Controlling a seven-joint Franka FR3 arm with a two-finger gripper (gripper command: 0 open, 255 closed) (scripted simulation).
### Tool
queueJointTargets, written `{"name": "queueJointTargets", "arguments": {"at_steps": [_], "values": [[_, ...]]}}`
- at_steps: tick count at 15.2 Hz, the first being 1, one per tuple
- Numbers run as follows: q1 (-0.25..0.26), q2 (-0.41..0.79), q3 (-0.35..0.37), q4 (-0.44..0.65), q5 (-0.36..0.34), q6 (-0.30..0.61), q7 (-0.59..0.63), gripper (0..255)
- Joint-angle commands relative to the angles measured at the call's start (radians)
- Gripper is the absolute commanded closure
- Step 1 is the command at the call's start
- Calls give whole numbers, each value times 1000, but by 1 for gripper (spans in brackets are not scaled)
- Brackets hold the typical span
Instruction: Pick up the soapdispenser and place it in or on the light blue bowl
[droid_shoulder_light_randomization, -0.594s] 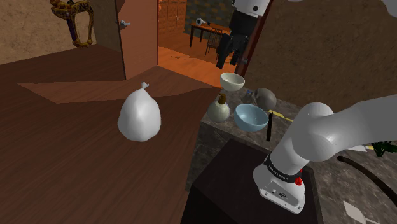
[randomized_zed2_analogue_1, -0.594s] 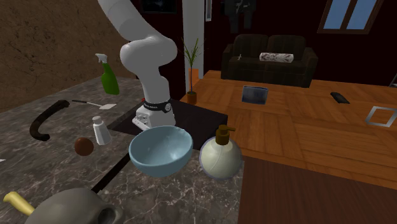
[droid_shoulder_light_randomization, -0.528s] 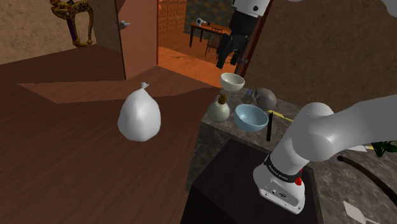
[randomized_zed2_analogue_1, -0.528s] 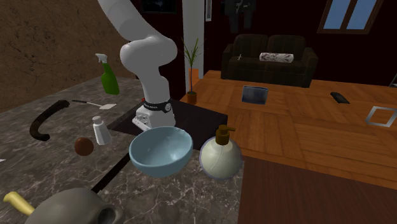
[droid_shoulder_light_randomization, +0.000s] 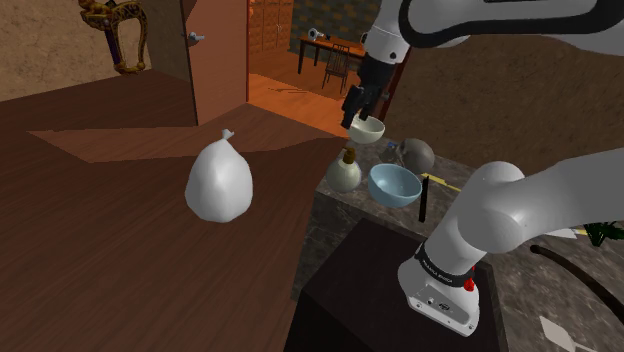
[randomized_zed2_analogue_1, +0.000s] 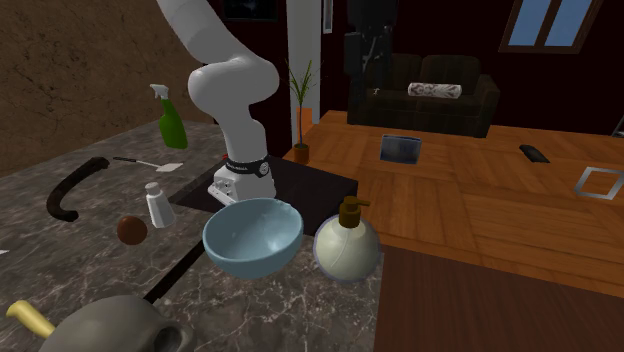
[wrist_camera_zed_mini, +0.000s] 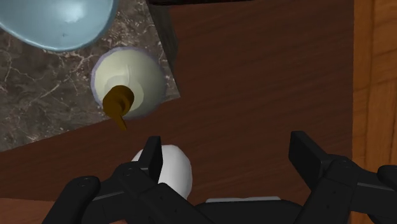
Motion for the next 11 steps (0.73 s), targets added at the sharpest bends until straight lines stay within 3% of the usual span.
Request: {"name": "queueJointTargets", "arguments": {"at_steps": [1, 11], "values": [[-12, 23, -31, -35, -22, 63, -48, 0], [-57, 249, -198, -128, -100, 406, -281, 0]]}}
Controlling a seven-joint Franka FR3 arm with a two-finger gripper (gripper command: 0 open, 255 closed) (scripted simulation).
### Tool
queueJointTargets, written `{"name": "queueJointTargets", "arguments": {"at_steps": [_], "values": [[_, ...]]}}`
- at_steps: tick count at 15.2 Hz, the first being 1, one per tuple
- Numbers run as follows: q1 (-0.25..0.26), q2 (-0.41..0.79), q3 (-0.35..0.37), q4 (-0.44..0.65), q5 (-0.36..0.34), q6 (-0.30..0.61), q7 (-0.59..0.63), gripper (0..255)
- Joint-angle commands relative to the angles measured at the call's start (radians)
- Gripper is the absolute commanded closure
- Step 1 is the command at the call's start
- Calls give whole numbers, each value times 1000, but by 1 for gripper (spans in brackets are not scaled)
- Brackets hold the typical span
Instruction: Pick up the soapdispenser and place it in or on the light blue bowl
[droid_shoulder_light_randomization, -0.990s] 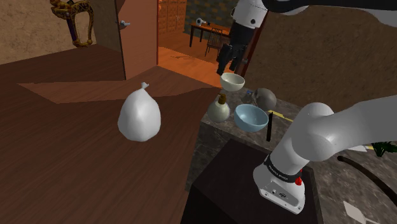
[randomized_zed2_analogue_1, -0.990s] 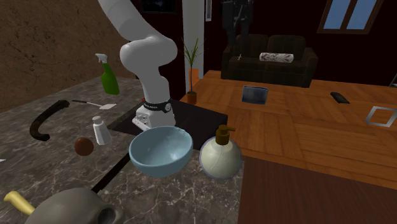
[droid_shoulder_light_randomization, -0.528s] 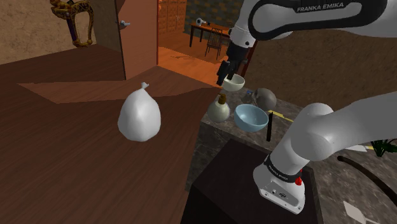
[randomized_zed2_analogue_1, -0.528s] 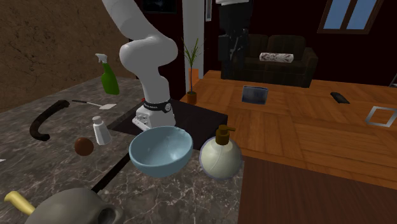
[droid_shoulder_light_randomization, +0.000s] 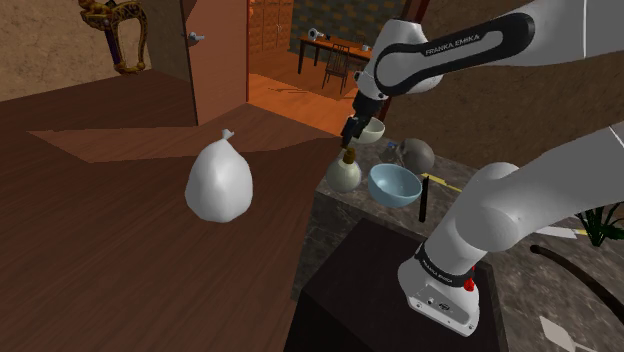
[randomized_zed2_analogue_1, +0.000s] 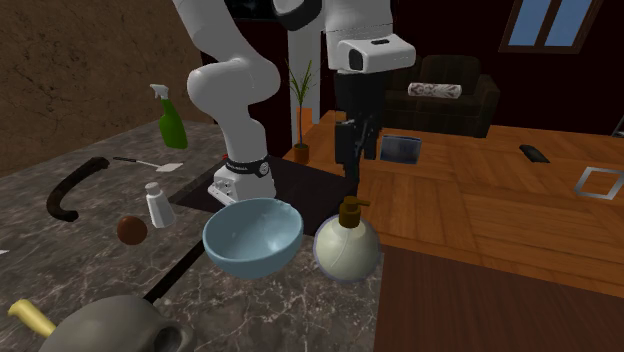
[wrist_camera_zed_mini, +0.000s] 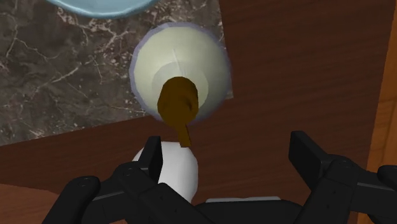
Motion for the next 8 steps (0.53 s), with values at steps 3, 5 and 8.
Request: {"name": "queueJointTargets", "arguments": {"at_steps": [3, 5, 8], "values": [[-5, 124, -73, 1, -7, 135, -104, 0], [-1, 149, -77, -9, -1, 169, -109, 0], [7, 188, -84, -21, 9, 221, -117, 0]]}}
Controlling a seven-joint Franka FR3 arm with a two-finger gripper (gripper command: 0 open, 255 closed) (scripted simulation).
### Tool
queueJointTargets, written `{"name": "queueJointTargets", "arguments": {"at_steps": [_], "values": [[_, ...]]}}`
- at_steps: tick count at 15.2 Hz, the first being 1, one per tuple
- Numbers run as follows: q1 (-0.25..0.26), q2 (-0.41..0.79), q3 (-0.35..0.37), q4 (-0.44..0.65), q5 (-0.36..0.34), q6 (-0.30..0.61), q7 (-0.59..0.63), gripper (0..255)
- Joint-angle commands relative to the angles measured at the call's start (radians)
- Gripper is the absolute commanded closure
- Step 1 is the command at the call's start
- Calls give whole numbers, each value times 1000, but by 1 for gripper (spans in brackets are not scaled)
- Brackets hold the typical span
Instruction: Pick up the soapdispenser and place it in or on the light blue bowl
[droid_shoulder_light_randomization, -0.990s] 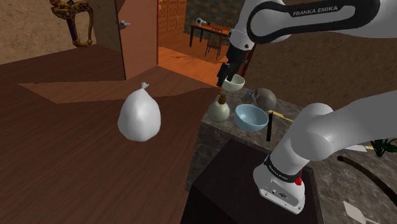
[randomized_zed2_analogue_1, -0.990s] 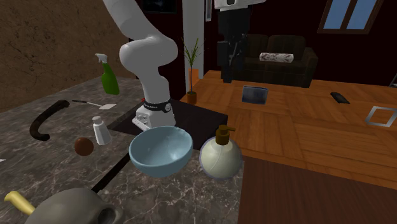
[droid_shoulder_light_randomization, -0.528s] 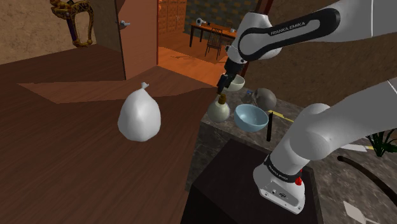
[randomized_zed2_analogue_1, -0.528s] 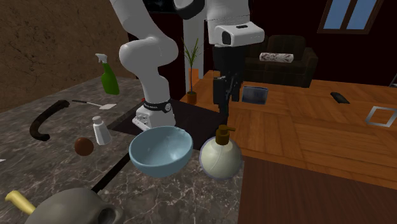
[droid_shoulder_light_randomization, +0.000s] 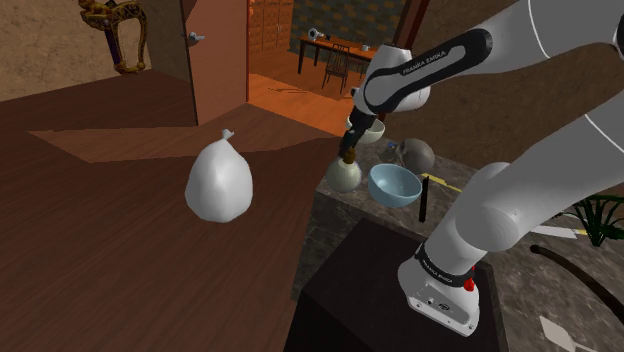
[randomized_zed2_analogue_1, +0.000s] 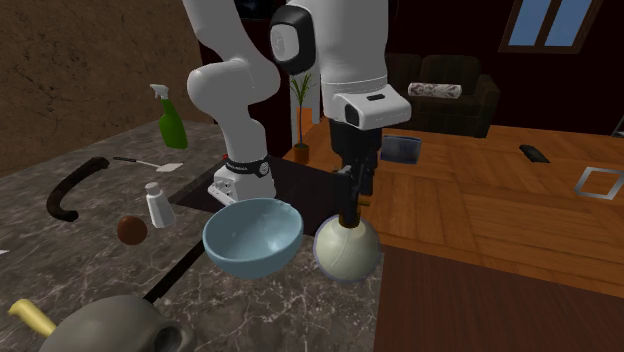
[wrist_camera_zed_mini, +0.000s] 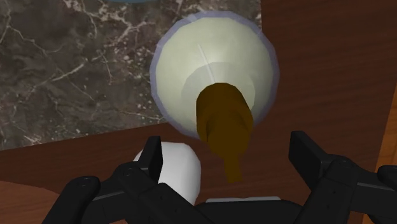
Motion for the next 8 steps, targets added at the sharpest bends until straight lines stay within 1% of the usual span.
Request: {"name": "queueJointTargets", "arguments": {"at_steps": [1, 3, 8], "values": [[7, 31, -5, -6, 9, 37, -6, 0], [12, 53, -9, -11, 16, 64, -12, 0], [12, 53, -9, -11, 16, 64, -12, 0]]}}
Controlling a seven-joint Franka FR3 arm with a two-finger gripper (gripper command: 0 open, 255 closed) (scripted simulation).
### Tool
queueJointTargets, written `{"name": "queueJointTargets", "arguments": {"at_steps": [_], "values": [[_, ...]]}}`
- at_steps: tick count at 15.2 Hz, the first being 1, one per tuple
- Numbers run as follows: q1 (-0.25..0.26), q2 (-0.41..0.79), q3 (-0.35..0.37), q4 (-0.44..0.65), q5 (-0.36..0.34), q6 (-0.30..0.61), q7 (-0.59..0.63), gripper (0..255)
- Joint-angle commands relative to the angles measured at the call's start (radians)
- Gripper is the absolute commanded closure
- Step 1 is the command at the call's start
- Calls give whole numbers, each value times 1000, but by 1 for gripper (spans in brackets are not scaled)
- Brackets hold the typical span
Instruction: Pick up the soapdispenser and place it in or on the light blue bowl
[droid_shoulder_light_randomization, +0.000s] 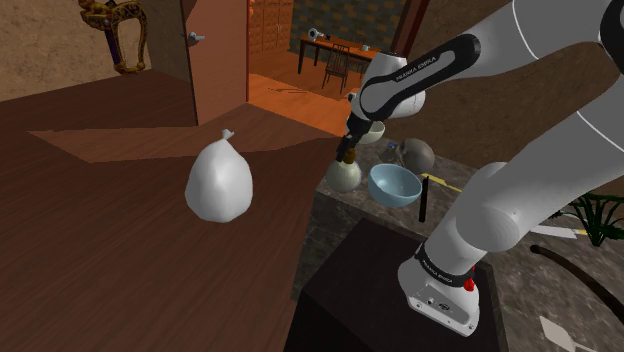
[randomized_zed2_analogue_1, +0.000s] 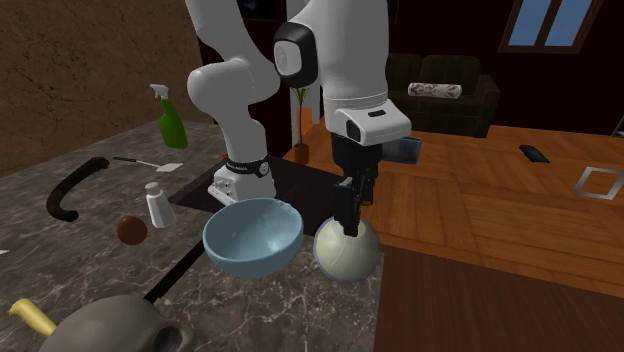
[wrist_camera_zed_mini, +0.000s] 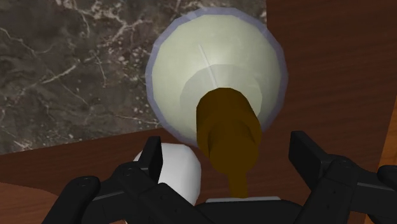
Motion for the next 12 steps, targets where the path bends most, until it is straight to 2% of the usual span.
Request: {"name": "queueJointTargets", "arguments": {"at_steps": [1, 2, 3, 12], "values": [[0, 0, 0, 0, 0, 0, 0, 0], [0, 0, 0, 0, 0, 0, 0, 0], [0, 0, 0, 0, 0, 0, 0, 255], [0, 0, 0, 0, 0, 0, 0, 255]]}}
